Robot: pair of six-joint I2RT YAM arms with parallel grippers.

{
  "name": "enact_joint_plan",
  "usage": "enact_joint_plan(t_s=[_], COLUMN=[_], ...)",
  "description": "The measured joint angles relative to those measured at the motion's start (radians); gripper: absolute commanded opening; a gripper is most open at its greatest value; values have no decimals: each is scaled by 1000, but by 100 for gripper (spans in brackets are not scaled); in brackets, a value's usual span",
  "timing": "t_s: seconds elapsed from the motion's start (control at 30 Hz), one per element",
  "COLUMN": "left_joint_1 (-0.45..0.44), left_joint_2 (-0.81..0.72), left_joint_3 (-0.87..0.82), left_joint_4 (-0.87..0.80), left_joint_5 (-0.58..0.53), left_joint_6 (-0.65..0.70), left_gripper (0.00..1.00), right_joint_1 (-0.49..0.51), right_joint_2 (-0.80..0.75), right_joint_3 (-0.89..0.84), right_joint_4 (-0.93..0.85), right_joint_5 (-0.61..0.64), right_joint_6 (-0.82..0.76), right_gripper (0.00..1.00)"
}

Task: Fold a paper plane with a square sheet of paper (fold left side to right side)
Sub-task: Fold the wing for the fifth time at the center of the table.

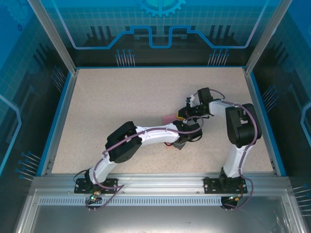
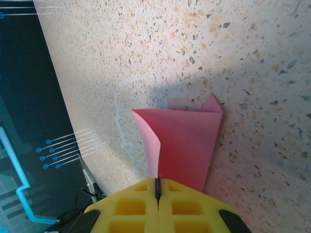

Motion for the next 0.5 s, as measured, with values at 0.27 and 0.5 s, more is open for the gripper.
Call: enact_joint_plan(t_s=[0.27, 0.5], left_joint_1=[0, 0], left_joint_2=[1, 0], left_joint_3=[0, -1], left_joint_4=[-2, 5], left_joint_5=[-7, -3], left_joint_6=[-1, -2], left_gripper=[10, 0], right_joint_1=[0, 0], right_joint_2=[4, 11], right_joint_3=[0, 0], right_joint_4=[0, -1], right_joint_5=[0, 1], right_joint_6=[-1, -16], right_gripper=[0, 19])
